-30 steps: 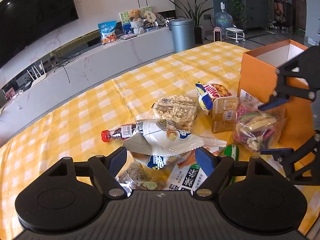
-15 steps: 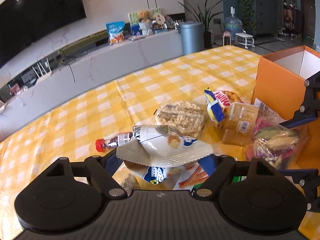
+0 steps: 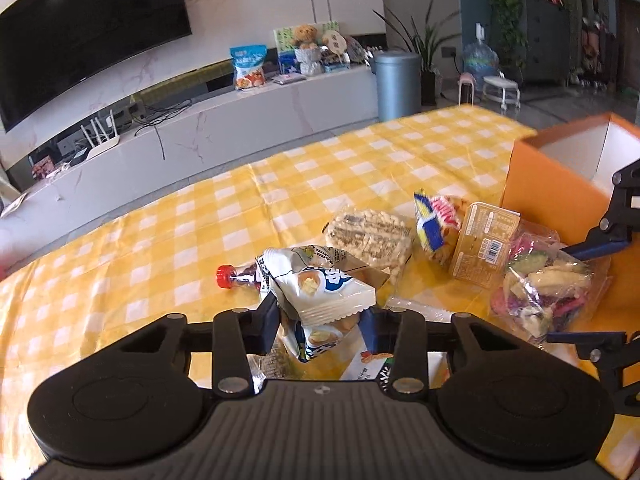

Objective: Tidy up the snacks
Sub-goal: 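Grasp the mixed dried-fruit bag with the right gripper while the left gripper grasps the white pouch drink, then carry the dried-fruit bag and white pouch drink over the orange box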

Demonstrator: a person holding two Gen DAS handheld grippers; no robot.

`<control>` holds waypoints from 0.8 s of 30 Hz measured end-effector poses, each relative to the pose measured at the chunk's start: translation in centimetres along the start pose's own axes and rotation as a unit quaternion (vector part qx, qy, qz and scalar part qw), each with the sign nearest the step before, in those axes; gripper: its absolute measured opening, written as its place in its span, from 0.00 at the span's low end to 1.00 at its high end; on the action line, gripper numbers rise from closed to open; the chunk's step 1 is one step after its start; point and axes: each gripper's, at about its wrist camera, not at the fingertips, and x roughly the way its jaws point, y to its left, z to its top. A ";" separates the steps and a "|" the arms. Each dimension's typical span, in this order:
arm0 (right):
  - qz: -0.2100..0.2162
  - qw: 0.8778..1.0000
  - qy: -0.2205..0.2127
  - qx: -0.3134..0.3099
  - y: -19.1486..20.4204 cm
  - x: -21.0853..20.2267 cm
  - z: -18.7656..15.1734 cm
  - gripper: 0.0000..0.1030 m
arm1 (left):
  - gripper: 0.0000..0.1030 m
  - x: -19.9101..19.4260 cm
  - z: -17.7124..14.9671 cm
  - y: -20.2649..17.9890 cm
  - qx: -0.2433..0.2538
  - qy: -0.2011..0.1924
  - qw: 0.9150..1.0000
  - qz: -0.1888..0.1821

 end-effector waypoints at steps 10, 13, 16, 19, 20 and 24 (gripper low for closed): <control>-0.010 0.991 -0.096 0.089 -0.8 -5.2 -1.1 0.44 | 0.44 -7.1 -0.7 0.2 -0.061 -0.037 0.997 0.007; -0.005 0.983 -0.122 0.139 -1.3 -6.4 -2.0 0.43 | 0.44 -8.7 -0.8 0.5 -0.084 -0.042 0.996 0.006; 0.017 0.967 -0.151 0.205 -2.1 -7.7 -3.0 0.43 | 0.44 -9.9 -1.0 0.3 -0.099 -0.045 0.994 0.003; 0.027 0.950 -0.179 0.254 -2.6 -9.2 -4.2 0.43 | 0.44 -10.6 -0.6 -0.3 -0.100 -0.050 0.994 -0.003; 0.025 0.946 -0.189 0.263 -2.8 -9.7 -4.4 0.42 | 0.44 -10.9 -0.4 -0.7 -0.097 -0.054 0.994 -0.004; 0.014 0.929 -0.230 0.289 -3.8 -12.3 -5.5 0.42 | 0.44 -12.4 0.8 -2.0 -0.085 -0.081 0.993 -0.018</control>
